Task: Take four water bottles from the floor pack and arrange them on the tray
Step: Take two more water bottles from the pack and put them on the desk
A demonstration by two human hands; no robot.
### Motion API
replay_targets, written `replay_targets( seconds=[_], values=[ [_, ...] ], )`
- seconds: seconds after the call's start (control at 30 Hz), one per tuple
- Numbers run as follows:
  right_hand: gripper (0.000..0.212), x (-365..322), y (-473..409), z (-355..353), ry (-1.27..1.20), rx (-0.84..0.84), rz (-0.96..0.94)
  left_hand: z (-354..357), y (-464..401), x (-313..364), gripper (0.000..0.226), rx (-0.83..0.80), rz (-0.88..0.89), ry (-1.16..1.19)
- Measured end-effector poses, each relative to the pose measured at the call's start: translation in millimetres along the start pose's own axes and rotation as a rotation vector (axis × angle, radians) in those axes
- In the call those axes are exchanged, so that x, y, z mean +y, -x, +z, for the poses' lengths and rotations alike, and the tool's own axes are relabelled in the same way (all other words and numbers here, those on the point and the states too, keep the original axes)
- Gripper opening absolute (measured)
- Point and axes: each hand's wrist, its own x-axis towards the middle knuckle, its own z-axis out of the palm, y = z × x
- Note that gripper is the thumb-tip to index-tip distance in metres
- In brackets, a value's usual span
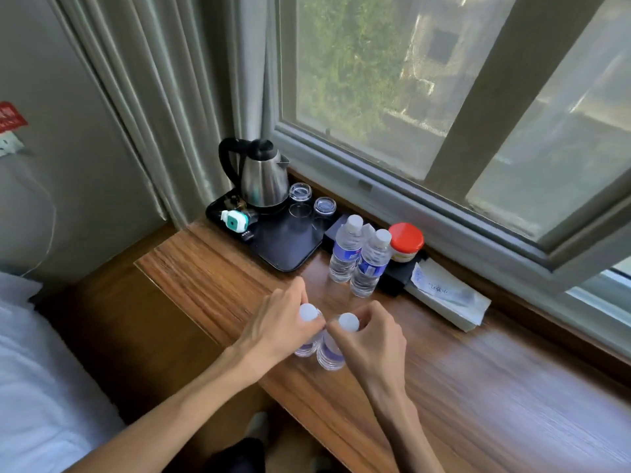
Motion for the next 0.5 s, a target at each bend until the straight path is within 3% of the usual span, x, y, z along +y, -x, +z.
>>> replay_targets(
  seconds=[0.23,0.5],
  values=[
    [0.03,-13,-36,27,0.029,0.17,0.148,4,-76,-3,0.036,-0.075,0.176,-0.006],
    [0.031,-26,-69,37,0.034,0.293,0.157,1,-126,5,0.03,-0.146,0.258,0.045]
  ],
)
